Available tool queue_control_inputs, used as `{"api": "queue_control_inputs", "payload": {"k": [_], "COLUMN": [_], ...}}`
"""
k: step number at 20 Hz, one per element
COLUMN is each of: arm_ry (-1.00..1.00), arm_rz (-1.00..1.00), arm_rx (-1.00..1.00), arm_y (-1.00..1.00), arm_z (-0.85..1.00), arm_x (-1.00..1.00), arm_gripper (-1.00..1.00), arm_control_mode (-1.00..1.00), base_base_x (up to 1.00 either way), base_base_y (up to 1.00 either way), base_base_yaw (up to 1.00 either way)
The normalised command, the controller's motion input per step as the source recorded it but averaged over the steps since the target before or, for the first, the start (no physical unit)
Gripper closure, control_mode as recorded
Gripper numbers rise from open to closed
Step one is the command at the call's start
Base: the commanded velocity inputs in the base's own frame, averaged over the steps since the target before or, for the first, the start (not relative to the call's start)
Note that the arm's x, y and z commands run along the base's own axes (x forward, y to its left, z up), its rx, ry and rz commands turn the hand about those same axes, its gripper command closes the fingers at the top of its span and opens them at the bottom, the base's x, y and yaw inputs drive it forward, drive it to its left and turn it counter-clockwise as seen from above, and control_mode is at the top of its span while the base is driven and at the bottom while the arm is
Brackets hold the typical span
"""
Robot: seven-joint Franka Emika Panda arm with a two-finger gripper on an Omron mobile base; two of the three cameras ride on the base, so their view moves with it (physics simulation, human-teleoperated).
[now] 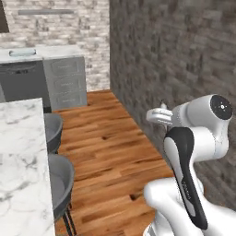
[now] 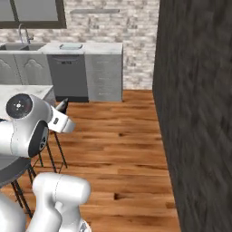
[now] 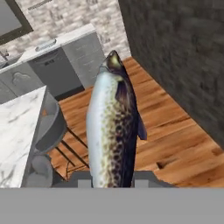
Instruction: Take the fish out of the fridge, briefly rinse it in the sink, and place it on the tray next to the sink.
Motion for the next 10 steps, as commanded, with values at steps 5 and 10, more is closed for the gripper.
{"api": "queue_control_inputs", "payload": {"k": [5,10], "arm_ry": [0.0,0.0], "arm_rz": [0.0,0.0], "arm_rx": [0.0,0.0], "arm_y": [0.0,0.0], "arm_z": [0.0,0.0], "arm_x": [0.0,0.0], "arm_gripper": [1.0,1.0], "arm_control_mode": [1.0,1.0], "base_base_x": [1.0,1.0], "base_base_y": [-0.59,-0.65], "base_base_yaw": [0.06,0.02]}}
